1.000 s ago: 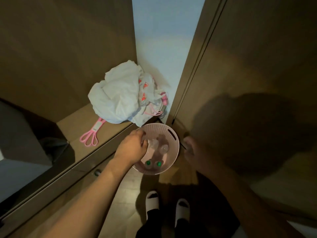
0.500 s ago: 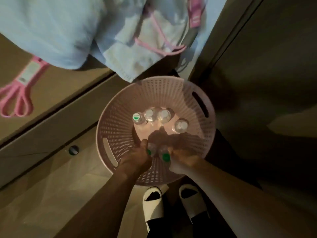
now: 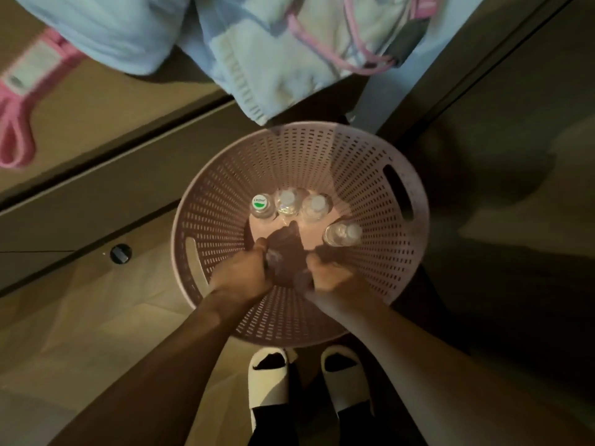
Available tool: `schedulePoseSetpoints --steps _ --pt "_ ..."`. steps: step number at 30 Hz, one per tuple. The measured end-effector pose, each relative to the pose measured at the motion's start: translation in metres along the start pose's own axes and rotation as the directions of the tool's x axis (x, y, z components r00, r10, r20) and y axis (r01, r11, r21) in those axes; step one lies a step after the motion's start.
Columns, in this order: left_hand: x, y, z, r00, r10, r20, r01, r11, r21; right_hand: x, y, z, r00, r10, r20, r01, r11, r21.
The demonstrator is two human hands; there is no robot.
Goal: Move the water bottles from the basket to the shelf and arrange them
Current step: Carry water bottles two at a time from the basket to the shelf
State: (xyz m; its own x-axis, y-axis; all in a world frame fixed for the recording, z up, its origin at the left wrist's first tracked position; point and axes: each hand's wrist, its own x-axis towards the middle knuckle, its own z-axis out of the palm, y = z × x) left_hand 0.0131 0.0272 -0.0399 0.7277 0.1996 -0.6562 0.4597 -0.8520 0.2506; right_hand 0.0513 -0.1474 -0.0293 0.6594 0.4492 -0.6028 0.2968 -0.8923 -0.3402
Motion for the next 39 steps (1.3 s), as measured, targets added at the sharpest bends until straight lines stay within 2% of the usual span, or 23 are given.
schedulePoseSetpoints --steps 2,4,7,12,14,19,22,26,32,36,39 --pt "-0.032 0.011 -0.037 0.999 -0.004 -0.039 0.004 1.0 -0.001 -0.025 -0.013 -0.04 0.999 0.0 0.05 0.002 0.999 -0.039" --pt "-0.07 0.024 -0.082 0.997 -0.042 -0.062 0.04 0.999 -0.029 -0.057 -0.032 -0.088 1.0 -0.018 -0.003 0.017 0.998 -0.062" --pt "-0.145 0.043 -0.159 0.988 -0.085 -0.129 0.061 0.983 -0.175 -0.117 -0.063 -0.164 0.999 -0.009 -0.041 0.009 1.0 -0.009" --pt "-0.296 0.075 -0.275 0.944 -0.108 -0.313 0.012 0.956 -0.293 -0.237 -0.123 -0.286 0.968 -0.043 -0.246 0.075 0.99 0.122" --pt "-0.352 0.088 -0.312 0.904 -0.105 -0.414 -0.014 0.961 -0.275 -0.285 -0.149 -0.329 0.924 -0.119 -0.363 0.137 0.99 0.024" --pt "-0.464 0.101 -0.366 0.722 -0.256 -0.643 0.007 0.932 -0.363 -0.366 -0.209 -0.392 0.871 -0.255 -0.42 0.26 0.964 -0.046" --pt "-0.52 0.091 -0.379 0.604 -0.354 -0.714 -0.037 0.883 -0.468 -0.392 -0.243 -0.405 0.82 -0.359 -0.446 0.325 0.933 -0.152" --pt "-0.588 0.062 -0.383 0.46 -0.491 -0.74 -0.022 0.827 -0.562 -0.421 -0.303 -0.402 0.803 -0.474 -0.36 0.416 0.88 -0.231" --pt "-0.681 -0.017 -0.367 0.283 -0.691 -0.665 0.031 0.699 -0.714 -0.452 -0.413 -0.358 0.738 -0.649 -0.186 0.582 0.751 -0.311" --pt "-0.747 -0.095 -0.343 0.157 -0.79 -0.592 0.03 0.603 -0.797 -0.471 -0.508 -0.31 0.673 -0.736 -0.072 0.674 0.65 -0.351" --pt "-0.793 -0.164 -0.322 0.093 -0.843 -0.53 0.001 0.532 -0.847 -0.491 -0.586 -0.264 0.614 -0.79 -0.008 0.726 0.568 -0.388"
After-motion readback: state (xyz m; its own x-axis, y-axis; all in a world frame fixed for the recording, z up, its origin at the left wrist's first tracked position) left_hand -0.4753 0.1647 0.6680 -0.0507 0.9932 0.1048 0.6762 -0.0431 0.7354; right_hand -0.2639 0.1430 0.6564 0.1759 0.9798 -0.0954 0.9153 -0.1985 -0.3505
